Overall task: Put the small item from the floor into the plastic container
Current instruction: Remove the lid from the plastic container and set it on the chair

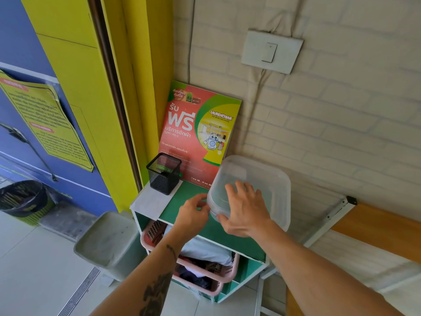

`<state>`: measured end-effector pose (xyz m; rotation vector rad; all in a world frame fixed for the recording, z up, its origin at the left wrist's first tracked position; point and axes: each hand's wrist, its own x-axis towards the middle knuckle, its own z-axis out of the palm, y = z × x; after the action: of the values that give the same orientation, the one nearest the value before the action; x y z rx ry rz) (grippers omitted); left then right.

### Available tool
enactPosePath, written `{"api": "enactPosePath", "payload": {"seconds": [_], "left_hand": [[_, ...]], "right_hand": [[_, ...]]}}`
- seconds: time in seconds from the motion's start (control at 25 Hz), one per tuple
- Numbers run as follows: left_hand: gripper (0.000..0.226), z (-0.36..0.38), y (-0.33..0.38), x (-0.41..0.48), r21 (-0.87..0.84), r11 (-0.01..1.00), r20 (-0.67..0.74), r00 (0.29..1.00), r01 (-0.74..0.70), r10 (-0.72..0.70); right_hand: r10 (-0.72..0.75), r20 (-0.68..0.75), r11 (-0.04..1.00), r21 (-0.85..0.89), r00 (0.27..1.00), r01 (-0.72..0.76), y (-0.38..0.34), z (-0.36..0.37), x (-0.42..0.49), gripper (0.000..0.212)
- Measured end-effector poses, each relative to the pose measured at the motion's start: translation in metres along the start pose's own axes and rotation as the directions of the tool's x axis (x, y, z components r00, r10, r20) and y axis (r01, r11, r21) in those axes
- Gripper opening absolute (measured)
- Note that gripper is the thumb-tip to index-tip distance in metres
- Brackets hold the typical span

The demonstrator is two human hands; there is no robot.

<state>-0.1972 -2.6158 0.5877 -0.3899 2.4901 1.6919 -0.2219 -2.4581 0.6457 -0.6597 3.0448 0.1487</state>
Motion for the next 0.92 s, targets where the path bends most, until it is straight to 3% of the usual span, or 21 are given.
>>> {"api": "enactPosePath", "payload": {"seconds": [0.32,0.64,0.92], "left_hand": [[0.031,-0.004,-0.009,0.011,-0.098,0.995,0.065,0.998,0.016,-0.009],[0.031,-0.006,-0.004,0.013,-0.111,0.993,0.076,0.996,0.044,-0.036],[0.030,-0.005,0.006,0.012,-0.178,0.978,0.111,0.990,0.105,-0.086]], "right_hand": [[-0.019,0.017,0.998,-0.059,1.000,0.020,-0.005,-0.004,0.003,0.074],[-0.214,-0.003,0.947,-0.245,0.977,0.207,-0.005,-0.021,0.009,0.079],[-0.288,0.053,0.922,-0.255,0.956,0.292,-0.002,-0.030,0.010,0.079]]}}
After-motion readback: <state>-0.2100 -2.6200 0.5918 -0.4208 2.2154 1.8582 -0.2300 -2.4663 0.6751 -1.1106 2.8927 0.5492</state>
